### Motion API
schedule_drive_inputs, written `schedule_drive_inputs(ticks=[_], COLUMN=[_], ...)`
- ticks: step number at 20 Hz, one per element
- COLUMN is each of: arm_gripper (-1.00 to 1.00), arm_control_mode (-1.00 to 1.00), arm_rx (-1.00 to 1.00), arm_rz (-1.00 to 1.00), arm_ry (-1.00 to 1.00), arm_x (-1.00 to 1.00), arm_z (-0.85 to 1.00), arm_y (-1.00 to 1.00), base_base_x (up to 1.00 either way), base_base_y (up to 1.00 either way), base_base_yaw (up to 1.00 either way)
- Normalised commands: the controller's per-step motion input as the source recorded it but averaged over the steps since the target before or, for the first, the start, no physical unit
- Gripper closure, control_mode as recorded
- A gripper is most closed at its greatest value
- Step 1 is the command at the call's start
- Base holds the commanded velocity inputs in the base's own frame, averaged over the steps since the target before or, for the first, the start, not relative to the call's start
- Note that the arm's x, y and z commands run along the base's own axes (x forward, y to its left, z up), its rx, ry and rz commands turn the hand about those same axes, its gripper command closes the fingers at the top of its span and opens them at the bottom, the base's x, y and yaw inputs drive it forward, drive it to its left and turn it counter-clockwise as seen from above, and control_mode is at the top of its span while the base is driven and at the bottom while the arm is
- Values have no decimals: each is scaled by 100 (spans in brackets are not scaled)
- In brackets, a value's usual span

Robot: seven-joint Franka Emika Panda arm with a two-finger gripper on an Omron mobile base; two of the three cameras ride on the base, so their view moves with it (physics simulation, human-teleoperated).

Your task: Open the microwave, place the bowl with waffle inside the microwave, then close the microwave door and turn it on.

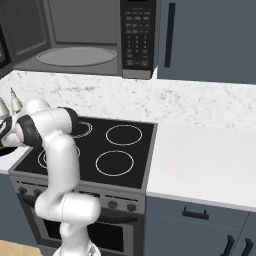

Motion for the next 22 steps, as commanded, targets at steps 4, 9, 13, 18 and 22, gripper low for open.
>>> schedule_drive_inputs(ticks=[4,9,13,18,22], arm_gripper=[-100,-100,-100,-100,-100], arm_control_mode=[-100,-100,-100,-100,-100], arm_rx=[-2,-1,0,0,0], arm_rz=[0,0,-1,-4,-3], arm_ry=[5,5,5,2,2], arm_x=[15,19,15,8,4], arm_z=[-3,-2,-14,-9,-10], arm_y=[41,15,0,-3,-13], base_base_x=[0,0,0,0,0], base_base_y=[0,0,0,0,0], base_base_yaw=[0,0,0,0,0])
